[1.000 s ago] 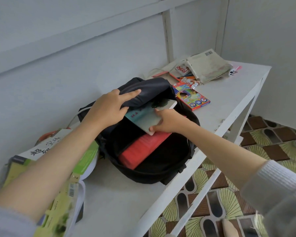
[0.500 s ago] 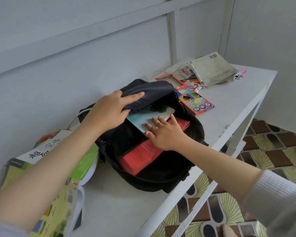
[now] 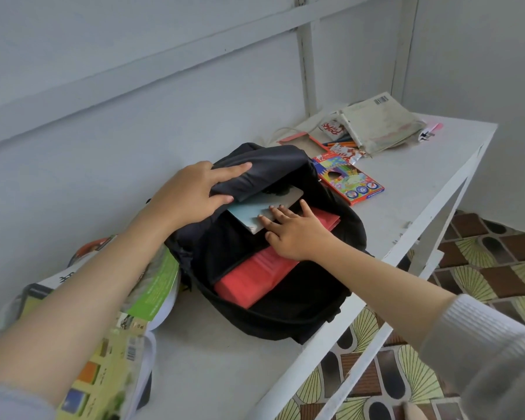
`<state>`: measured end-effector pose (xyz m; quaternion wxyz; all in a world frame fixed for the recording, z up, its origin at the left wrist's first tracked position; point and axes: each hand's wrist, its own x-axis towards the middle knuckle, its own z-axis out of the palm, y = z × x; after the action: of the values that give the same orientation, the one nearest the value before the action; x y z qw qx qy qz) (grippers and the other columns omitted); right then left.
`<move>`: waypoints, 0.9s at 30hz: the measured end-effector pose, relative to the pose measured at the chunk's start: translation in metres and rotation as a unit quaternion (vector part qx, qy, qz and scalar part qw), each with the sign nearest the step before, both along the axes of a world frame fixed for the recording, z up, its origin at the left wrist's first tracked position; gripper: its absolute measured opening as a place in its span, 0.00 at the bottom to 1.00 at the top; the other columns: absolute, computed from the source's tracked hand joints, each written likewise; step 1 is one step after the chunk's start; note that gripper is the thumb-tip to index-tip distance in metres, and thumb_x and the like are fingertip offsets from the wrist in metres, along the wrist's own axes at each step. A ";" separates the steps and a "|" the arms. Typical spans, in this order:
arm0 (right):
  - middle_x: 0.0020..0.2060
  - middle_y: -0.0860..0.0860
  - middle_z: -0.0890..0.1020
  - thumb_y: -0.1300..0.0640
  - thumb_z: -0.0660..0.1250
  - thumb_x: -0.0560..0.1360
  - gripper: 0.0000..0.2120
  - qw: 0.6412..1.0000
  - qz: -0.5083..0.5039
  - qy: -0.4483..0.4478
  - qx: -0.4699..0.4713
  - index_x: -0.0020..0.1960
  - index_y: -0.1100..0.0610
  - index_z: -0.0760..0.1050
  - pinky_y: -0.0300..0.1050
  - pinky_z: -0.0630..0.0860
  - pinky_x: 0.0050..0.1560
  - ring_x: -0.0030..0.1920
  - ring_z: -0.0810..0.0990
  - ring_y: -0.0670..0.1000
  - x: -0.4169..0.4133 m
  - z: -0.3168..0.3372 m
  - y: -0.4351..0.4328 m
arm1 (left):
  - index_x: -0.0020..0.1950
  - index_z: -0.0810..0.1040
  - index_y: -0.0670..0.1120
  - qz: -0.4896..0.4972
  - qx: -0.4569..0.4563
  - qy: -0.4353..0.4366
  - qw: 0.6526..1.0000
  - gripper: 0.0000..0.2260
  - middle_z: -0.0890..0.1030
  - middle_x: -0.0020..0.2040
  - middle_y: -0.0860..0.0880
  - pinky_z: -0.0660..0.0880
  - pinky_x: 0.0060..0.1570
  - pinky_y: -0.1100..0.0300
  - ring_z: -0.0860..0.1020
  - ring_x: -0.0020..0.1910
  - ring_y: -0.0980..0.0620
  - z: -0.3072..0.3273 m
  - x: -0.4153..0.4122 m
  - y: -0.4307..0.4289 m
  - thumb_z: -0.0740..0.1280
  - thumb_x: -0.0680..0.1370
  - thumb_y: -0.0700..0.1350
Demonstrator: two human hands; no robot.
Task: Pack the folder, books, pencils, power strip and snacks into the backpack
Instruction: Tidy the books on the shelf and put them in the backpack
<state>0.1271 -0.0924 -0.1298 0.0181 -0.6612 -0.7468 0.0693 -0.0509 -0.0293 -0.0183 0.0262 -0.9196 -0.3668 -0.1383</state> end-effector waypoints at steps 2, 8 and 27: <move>0.77 0.52 0.48 0.47 0.41 0.81 0.25 1.000 -0.001 -0.007 -0.009 0.77 0.47 0.46 0.59 0.34 0.71 0.77 0.45 0.52 -0.002 0.000 0.005 | 0.69 0.56 0.64 -0.009 -0.001 0.003 1.000 0.30 0.63 0.35 0.52 0.58 0.36 0.60 0.64 0.33 0.57 0.000 0.000 -0.002 0.69 0.75 0.46; 0.77 0.53 0.48 0.47 0.42 0.81 0.25 1.000 -0.012 -0.022 -0.016 0.77 0.48 0.45 0.60 0.35 0.71 0.77 0.46 0.53 -0.011 0.001 0.018 | 0.69 0.55 0.65 -0.010 0.010 0.005 1.000 0.30 0.63 0.34 0.53 0.61 0.35 0.68 0.64 0.33 0.56 -0.001 -0.002 -0.003 0.68 0.75 0.46; 0.58 0.54 0.80 0.62 0.57 0.76 0.16 0.955 -0.229 0.176 0.062 0.59 0.55 0.78 0.42 0.69 0.58 0.57 0.76 0.54 0.257 0.025 -0.020 | 0.74 0.61 0.52 -0.003 -0.097 -0.077 0.992 0.24 0.61 0.74 0.45 0.50 0.71 0.56 0.56 0.73 0.46 -0.101 0.231 -0.086 0.56 0.79 0.57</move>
<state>0.3846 -0.1125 -0.1050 0.2056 -0.7891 -0.5635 0.1324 0.1799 -0.1156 -0.1192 -0.0921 -0.9053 -0.3771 -0.1728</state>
